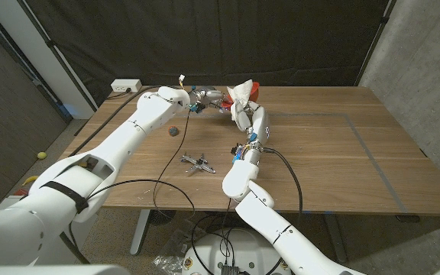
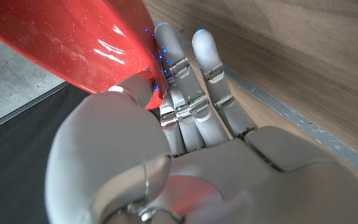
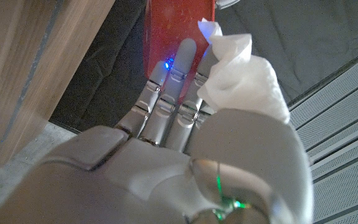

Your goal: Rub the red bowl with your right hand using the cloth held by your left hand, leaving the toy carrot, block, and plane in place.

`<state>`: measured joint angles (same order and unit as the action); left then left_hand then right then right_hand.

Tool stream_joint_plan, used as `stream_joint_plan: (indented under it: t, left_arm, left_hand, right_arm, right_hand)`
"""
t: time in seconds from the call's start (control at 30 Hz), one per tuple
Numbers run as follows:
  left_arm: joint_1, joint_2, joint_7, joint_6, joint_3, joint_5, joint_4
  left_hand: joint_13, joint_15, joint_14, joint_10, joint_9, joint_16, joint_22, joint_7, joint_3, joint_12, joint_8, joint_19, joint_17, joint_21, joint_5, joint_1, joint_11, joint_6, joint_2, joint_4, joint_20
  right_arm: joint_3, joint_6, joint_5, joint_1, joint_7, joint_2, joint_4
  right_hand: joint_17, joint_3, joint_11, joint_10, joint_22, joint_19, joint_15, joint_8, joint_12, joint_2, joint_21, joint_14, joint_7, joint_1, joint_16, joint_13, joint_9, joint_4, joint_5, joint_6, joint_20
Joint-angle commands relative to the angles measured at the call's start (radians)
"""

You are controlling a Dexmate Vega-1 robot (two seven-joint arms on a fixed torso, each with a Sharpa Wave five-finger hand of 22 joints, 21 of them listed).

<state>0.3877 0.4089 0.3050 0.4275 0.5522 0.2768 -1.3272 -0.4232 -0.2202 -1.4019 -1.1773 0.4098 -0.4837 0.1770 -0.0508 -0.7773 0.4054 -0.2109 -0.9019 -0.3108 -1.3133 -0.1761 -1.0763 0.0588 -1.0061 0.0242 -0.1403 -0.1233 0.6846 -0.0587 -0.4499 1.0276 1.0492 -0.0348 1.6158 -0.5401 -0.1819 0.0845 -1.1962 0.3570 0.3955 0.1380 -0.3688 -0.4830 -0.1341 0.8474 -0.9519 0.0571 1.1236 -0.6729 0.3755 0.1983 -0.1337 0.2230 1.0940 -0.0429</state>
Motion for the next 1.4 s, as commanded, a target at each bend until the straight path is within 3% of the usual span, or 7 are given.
stream_joint_plan:
  t: [0.03,0.3,0.53,1.07,1.4]
  left_arm:
    - [0.010,0.007,0.002,0.005,-0.010,0.027,-0.015]
    - [0.025,0.020,0.003,0.016,-0.028,0.054,-0.034]
    - [0.023,0.010,0.065,0.035,-0.061,0.140,0.004]
    - [0.001,0.051,0.062,0.055,-0.002,0.085,-0.025]
    - [-0.031,0.076,0.111,0.073,0.049,0.035,-0.041]
  left_hand:
    - [-0.004,-0.006,-0.001,-0.026,0.003,-0.005,0.000,-0.085,-0.007,0.005,-0.004,-0.010,0.001,-0.006,-0.004,-0.055,0.019,-0.085,0.055,0.000,-0.071]
    - [-0.003,-0.007,-0.002,-0.027,0.002,-0.008,0.000,-0.084,-0.007,0.005,-0.004,-0.009,0.002,-0.007,-0.004,-0.057,0.022,-0.084,0.055,-0.001,-0.072]
    - [-0.005,-0.007,-0.002,-0.027,0.002,-0.011,0.000,-0.087,-0.007,0.005,-0.005,-0.009,0.002,-0.008,-0.004,-0.058,0.020,-0.085,0.054,-0.003,-0.072]
    - [-0.007,-0.006,-0.001,-0.027,0.001,-0.014,0.000,-0.087,-0.007,0.004,-0.005,-0.010,0.006,-0.011,-0.003,-0.059,0.021,-0.084,0.056,-0.002,-0.071]
    - [-0.005,-0.006,0.001,-0.030,0.000,-0.016,-0.001,-0.090,-0.008,0.002,-0.004,-0.010,0.008,-0.013,-0.002,-0.061,0.019,-0.082,0.056,-0.003,-0.071]
  right_arm:
    - [0.028,0.009,-0.017,0.000,-0.007,-0.003,-0.017]
    - [0.009,0.013,-0.009,-0.017,0.003,0.004,-0.032]
    - [-0.012,0.016,0.002,-0.021,0.029,0.014,-0.060]
    - [-0.039,0.038,0.010,-0.040,0.052,0.011,-0.094]
    - [-0.053,0.059,0.003,-0.077,0.068,0.014,-0.119]
  right_hand:
    - [-0.004,-0.001,0.002,-0.008,0.000,-0.005,0.081,0.006,0.003,0.001,0.007,-0.010,0.018,0.008,-0.001,0.004,0.001,0.000,0.001,0.017,-0.031]
    - [-0.006,0.000,0.002,-0.008,-0.004,-0.006,0.082,0.011,0.007,-0.001,0.014,-0.009,0.017,0.008,0.001,0.005,0.000,0.001,0.002,0.016,-0.032]
    - [-0.007,0.000,-0.002,-0.007,-0.006,-0.009,0.082,0.016,0.008,-0.005,0.019,-0.009,0.022,0.006,0.001,0.009,0.002,0.004,0.002,0.008,-0.032]
    - [-0.010,-0.001,-0.008,-0.009,-0.012,-0.011,0.083,0.019,0.010,-0.009,0.033,-0.012,0.020,0.007,0.002,0.018,0.008,0.005,0.003,0.005,-0.031]
    - [-0.012,-0.001,-0.011,-0.011,-0.015,-0.012,0.082,0.020,0.010,-0.009,0.042,-0.014,0.021,0.007,0.003,0.023,0.008,0.006,0.003,0.007,-0.031]
